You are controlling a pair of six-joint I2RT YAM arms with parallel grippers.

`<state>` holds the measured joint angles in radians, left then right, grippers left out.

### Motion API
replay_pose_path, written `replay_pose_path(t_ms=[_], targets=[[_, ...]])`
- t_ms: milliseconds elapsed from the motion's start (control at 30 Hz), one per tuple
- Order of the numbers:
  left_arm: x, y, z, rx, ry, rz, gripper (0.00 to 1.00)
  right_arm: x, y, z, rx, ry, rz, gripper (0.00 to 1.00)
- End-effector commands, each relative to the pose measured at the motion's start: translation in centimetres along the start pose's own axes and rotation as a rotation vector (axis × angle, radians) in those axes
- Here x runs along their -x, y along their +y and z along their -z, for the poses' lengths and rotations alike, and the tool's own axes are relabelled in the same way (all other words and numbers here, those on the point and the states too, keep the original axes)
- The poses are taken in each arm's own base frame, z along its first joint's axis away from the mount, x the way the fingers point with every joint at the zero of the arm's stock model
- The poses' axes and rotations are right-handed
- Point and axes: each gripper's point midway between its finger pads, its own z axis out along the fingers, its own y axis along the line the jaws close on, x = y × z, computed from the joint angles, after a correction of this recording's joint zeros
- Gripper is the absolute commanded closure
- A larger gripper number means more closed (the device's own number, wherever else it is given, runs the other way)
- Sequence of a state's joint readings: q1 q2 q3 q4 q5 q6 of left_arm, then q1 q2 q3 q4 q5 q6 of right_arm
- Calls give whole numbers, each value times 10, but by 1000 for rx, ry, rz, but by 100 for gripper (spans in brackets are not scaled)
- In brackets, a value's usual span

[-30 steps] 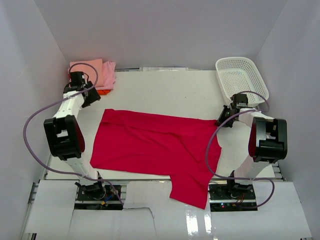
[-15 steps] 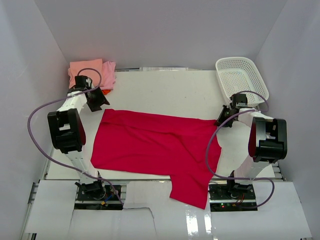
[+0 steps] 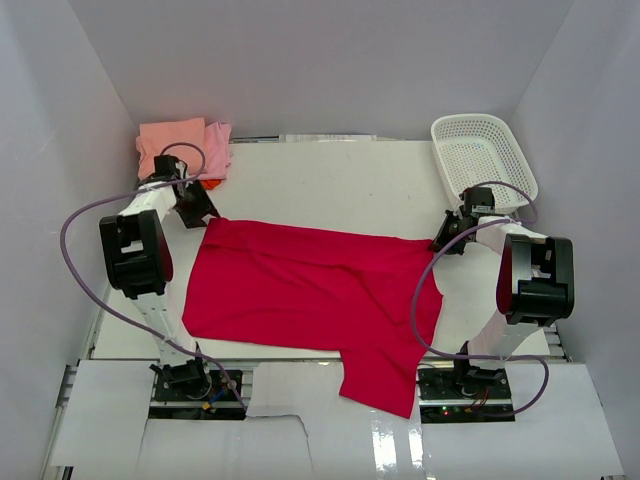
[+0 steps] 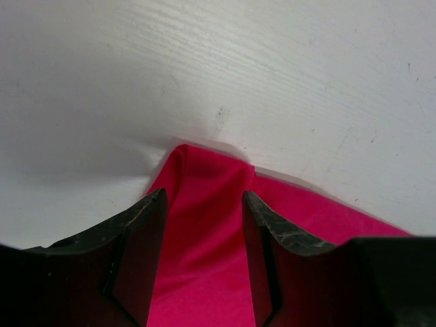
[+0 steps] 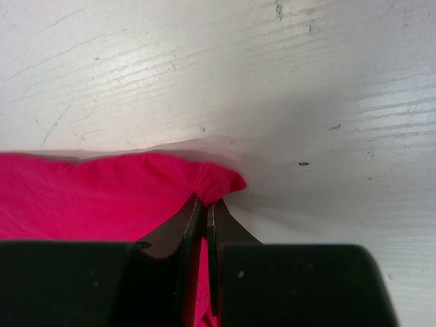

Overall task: Fold and stack the t-shirts
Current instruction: Fold the flattened tshirt in 1/3 of the way

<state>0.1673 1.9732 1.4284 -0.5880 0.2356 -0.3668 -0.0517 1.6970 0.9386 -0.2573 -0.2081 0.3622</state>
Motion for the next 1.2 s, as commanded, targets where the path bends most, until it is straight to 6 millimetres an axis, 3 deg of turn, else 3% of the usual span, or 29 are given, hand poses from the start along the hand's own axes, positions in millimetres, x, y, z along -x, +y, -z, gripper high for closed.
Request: replay_pose_path(t_ms=[0, 500, 667, 867, 1033, 1167], targets=[[10, 1, -1, 6, -10, -10, 42, 16, 8, 5, 20, -62, 30, 92], [-1, 5, -24, 45, 36, -2, 48, 13, 12, 5, 28, -62, 41, 92], [-10, 8, -38, 57, 80, 3, 64, 14, 12, 3, 20, -58, 43, 92], [-12, 6, -43, 64, 87, 5, 76, 18, 13, 4, 18, -62, 46, 92], [-11, 11, -43, 93, 87, 7, 100, 30, 13, 6, -4, -78, 54, 92], [-4, 15, -35, 129, 52, 14, 100, 50, 20, 5, -7, -79, 62, 92]])
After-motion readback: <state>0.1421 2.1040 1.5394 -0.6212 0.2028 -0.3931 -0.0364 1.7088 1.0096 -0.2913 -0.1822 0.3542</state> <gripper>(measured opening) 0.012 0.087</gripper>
